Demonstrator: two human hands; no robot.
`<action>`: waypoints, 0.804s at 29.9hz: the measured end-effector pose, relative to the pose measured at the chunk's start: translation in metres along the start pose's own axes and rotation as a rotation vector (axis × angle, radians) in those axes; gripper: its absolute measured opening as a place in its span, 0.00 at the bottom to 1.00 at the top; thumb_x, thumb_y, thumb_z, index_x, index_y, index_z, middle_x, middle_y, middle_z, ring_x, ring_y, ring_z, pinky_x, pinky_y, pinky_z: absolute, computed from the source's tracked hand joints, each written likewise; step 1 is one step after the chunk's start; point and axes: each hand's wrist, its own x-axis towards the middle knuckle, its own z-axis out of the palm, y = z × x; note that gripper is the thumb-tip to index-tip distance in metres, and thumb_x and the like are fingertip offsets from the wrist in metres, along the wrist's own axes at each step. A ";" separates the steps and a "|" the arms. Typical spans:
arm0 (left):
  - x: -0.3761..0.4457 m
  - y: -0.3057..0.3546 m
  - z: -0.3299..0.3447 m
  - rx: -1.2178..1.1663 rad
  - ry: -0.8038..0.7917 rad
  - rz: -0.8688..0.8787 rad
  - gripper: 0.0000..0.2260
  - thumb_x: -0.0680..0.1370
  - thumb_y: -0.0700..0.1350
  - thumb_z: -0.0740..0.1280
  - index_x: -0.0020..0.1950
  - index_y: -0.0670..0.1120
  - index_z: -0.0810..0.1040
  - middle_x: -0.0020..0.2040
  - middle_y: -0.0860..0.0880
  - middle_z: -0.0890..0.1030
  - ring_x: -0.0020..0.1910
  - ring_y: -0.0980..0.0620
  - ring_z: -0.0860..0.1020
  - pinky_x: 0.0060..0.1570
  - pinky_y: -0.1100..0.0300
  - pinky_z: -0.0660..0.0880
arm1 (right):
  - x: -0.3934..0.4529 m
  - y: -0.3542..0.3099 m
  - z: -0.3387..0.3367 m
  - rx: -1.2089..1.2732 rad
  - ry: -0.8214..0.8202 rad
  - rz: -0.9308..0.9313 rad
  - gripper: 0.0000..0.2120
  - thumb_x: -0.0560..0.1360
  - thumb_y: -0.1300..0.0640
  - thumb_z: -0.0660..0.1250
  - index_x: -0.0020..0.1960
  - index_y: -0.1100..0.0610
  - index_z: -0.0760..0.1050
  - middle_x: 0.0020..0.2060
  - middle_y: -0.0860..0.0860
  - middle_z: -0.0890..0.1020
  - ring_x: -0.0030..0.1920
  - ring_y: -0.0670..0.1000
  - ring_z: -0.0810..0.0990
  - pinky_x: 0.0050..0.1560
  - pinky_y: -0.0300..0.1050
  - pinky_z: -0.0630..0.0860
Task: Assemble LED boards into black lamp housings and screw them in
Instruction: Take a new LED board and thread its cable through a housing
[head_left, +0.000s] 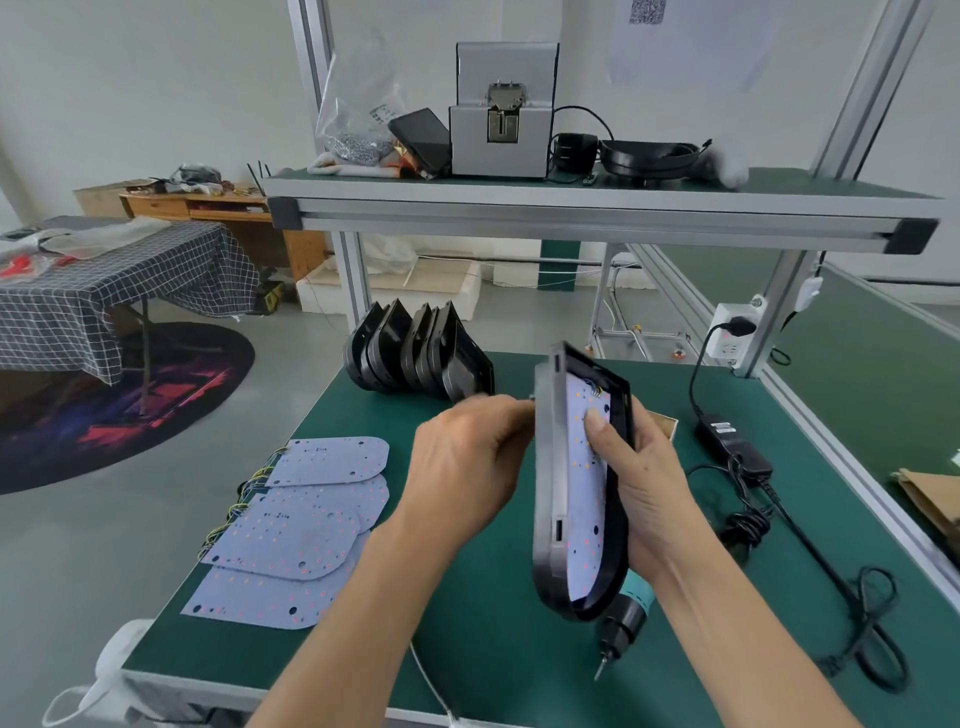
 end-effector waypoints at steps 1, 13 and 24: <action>0.002 0.003 -0.004 0.017 0.009 0.019 0.04 0.79 0.46 0.65 0.48 0.54 0.78 0.35 0.61 0.73 0.41 0.50 0.72 0.40 0.53 0.73 | 0.001 0.000 0.000 0.002 -0.002 -0.014 0.23 0.74 0.49 0.74 0.66 0.55 0.79 0.57 0.53 0.87 0.52 0.51 0.86 0.50 0.43 0.82; 0.017 0.018 -0.021 -0.307 -0.209 -0.059 0.06 0.84 0.39 0.64 0.49 0.44 0.78 0.40 0.56 0.78 0.42 0.56 0.75 0.44 0.67 0.71 | -0.001 -0.001 -0.031 0.144 -0.239 0.050 0.32 0.75 0.39 0.75 0.72 0.55 0.75 0.68 0.58 0.79 0.72 0.68 0.73 0.75 0.68 0.67; 0.025 0.021 -0.012 -0.047 -0.308 0.129 0.04 0.78 0.38 0.72 0.51 0.41 0.81 0.47 0.47 0.75 0.44 0.45 0.75 0.46 0.47 0.74 | 0.027 -0.080 -0.012 -1.055 -0.559 -0.080 0.17 0.79 0.41 0.69 0.67 0.41 0.78 0.52 0.38 0.86 0.54 0.39 0.83 0.66 0.47 0.75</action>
